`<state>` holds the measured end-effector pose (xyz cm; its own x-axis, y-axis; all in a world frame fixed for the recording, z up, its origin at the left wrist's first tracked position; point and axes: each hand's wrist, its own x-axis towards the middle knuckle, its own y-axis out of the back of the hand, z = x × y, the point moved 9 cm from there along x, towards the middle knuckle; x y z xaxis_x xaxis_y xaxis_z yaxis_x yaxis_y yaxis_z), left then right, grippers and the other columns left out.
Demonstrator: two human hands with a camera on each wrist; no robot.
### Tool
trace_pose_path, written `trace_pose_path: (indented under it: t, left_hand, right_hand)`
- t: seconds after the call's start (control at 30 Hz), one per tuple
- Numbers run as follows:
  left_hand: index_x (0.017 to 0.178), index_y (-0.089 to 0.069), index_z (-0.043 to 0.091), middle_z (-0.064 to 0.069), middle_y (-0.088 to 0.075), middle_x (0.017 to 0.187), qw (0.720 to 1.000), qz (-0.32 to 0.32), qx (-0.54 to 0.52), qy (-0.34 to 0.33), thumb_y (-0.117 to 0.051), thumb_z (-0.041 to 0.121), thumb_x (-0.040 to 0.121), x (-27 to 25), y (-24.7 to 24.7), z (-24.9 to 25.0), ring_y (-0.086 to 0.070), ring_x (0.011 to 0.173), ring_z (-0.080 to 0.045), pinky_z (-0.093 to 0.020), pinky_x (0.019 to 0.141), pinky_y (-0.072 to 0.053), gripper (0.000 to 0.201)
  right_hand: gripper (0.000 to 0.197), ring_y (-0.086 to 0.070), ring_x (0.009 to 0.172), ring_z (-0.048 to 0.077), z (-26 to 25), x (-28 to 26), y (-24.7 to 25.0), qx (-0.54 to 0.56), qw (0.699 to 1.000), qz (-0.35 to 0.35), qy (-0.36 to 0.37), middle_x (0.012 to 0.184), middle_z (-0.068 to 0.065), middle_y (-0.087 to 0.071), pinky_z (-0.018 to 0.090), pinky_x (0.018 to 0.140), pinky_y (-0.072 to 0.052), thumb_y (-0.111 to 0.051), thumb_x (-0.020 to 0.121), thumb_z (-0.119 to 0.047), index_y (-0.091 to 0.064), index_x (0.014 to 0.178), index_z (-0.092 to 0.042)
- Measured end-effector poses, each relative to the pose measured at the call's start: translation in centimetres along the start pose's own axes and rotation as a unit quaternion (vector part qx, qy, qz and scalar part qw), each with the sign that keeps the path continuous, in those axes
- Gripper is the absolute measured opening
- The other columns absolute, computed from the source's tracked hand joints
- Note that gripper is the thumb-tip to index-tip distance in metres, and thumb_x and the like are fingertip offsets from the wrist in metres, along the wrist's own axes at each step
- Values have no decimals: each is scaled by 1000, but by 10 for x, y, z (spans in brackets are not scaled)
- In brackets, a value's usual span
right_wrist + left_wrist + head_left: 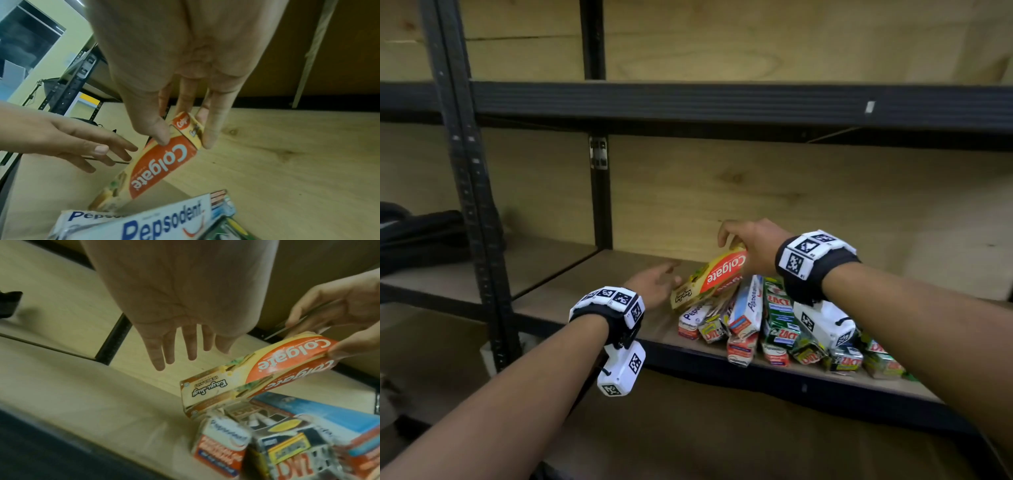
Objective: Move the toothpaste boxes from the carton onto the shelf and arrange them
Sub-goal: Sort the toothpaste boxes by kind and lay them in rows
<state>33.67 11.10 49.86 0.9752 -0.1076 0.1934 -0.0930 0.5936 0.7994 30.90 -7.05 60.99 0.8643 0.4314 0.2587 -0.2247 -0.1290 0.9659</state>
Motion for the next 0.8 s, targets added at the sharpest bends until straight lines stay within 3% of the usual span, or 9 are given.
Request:
trace_pose_path:
  t: [0.1, 0.23, 0.37, 0.47, 0.53, 0.6, 0.67, 0.8]
  left_hand:
    - [150, -33, 36, 3, -39, 153, 999, -42, -21, -22, -36, 54, 100, 0, -6, 38, -39, 139, -21, -39, 115, -30, 53]
    - [148, -33, 40, 5, -49, 146, 993, -104, 1, -54, -35, 68, 93, -1, -20, 83, -52, 127, -21, -41, 108, -40, 63]
    - [141, -46, 33, 4, -62, 129, 991, -110, 7, -82, -36, 52, 100, -3, -31, 119, -62, 108, -17, -32, 91, -49, 46]
    - [136, -49, 31, 6, -65, 120, 991, -97, 9, -94, -41, 52, 99, 0, -32, 137, -64, 100, -15, -36, 88, -53, 43]
    - [132, -53, 29, 4, -68, 117, 993, -79, -14, -91, -46, 48, 99, 3, -30, 147, -66, 95, -15, -36, 87, -55, 39]
    - [128, -54, 30, 4, -70, 109, 994, -61, -22, -93, -47, 47, 99, 3, -26, 157, -69, 88, -14, -32, 76, -56, 35]
    - [126, -53, 32, 6, -69, 103, 994, -53, -28, -95, -46, 48, 99, 0, -21, 169, -69, 84, -12, -27, 68, -54, 33]
    - [130, -53, 22, 2, -67, 110, 991, -57, -84, -88, -50, 42, 99, 2, -19, 189, -64, 88, -14, -23, 64, -49, 38]
  right_hand:
    - [51, -61, 91, 10, 8, -19, 24, 10, 999, 19, 38, 111, -6, -68, 33, 79, -56, -84, 70, -12, -56, 110, -28]
    - [51, -63, 97, 8, 26, -43, 49, 22, 997, 43, 65, 111, -11, -67, 30, 81, -56, -83, 70, -11, -56, 111, -27]
    - [51, -64, 106, 9, 54, -66, 58, 39, 997, 43, 58, 114, -9, -68, 34, 91, -55, -84, 72, -15, -56, 113, -26]
    - [69, -62, 109, 9, 77, -80, 60, 59, 997, 50, 28, 122, -8, -65, 34, 94, -54, -86, 71, -18, -49, 128, -32]
    - [89, -60, 111, 15, 95, -88, 63, 76, 994, 77, -17, 132, -1, -60, 39, 93, -54, -86, 71, -20, -35, 141, -39]
    - [101, -61, 108, 19, 114, -99, 65, 127, 983, 110, -69, 135, 3, -56, 40, 92, -54, -86, 71, -22, -24, 148, -38]
    - [94, -63, 100, 17, 128, -112, 63, 188, 968, 129, -104, 128, 1, -59, 37, 87, -55, -85, 74, -26, -26, 148, -32]
    - [64, -68, 87, 13, 144, -130, 40, 308, 934, 101, -149, 108, -3, -65, 35, 71, -60, -79, 81, -36, -41, 131, -28]
